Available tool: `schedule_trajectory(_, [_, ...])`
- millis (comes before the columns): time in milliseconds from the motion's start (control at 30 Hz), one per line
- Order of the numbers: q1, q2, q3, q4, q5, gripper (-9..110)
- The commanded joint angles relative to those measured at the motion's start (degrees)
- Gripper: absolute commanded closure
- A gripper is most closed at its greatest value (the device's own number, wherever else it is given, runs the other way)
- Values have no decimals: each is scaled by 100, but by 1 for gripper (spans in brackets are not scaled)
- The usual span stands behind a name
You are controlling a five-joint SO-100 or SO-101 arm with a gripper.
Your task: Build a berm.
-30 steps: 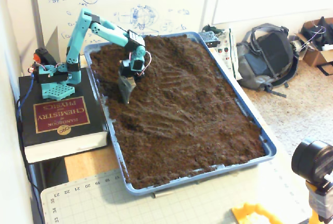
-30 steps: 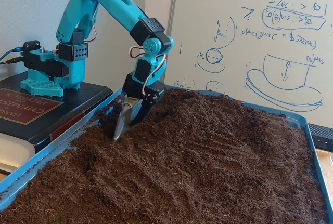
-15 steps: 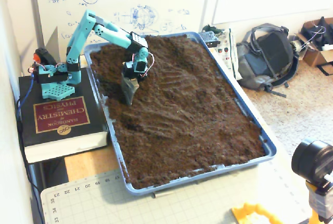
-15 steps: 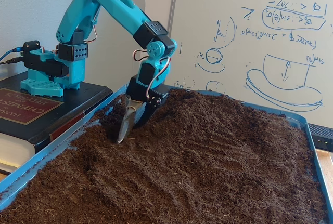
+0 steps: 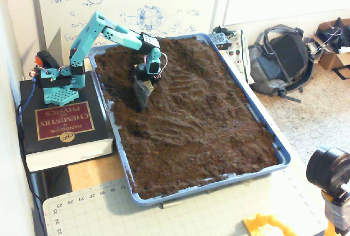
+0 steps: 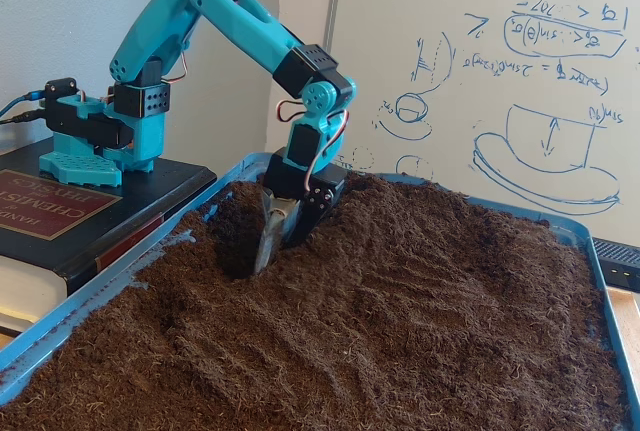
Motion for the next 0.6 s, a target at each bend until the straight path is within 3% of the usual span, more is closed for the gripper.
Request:
schedule_trajectory(0, [-220, 176, -1107, -308, 26, 101])
schedule_trajectory(567, [-650, 826, -1424, -290, 44, 101])
